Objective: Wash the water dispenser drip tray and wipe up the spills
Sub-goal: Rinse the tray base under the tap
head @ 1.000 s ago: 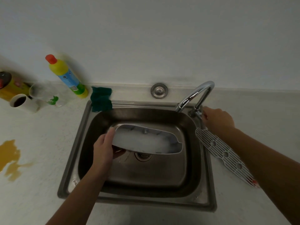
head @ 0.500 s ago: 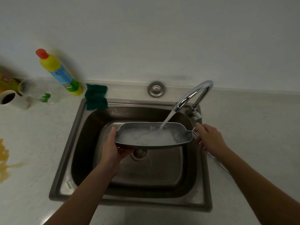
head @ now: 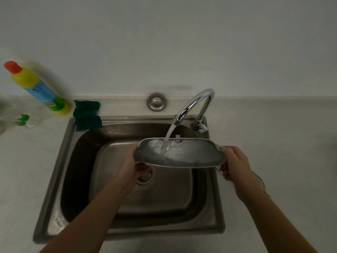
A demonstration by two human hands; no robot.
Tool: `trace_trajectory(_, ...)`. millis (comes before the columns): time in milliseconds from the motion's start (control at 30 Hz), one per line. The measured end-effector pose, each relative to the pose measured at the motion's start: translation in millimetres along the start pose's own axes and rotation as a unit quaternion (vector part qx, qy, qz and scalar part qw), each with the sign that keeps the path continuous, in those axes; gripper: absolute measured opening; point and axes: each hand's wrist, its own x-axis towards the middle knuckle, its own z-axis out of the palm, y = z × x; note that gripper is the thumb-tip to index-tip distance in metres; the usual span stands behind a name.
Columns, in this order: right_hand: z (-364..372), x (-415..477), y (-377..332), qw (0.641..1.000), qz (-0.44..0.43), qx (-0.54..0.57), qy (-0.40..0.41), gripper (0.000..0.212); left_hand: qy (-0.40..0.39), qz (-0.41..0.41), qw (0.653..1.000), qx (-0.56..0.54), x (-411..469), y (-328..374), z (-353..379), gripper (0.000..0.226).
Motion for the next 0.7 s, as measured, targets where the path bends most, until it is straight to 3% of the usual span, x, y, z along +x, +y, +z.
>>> trace_trajectory(133,2,-1,16,0.999,0.045,-0.019,-0.021,0.011,-0.004,0.064,0.998,0.006,-7,11,-4,0.042)
trace_trajectory(333,20,8,26,0.995,0.024,-0.087,-0.05,0.005,0.016,0.127,0.991,0.043,-17,11,-33,0.033)
trace_trajectory(400,31,12,22,0.998,0.033,-0.037,-0.048,0.004,0.019,0.141,0.988,0.059,-18,8,-41,0.035)
trace_trajectory(500,49,15,10,0.997,0.058,0.024,-0.048,0.012,0.035,0.117,0.992,0.022,-24,1,-49,0.034)
trace_trajectory(700,59,13,-5,0.996,-0.026,-0.033,-0.075,0.032,0.054,0.042,0.997,0.021,-20,-5,-55,0.04)
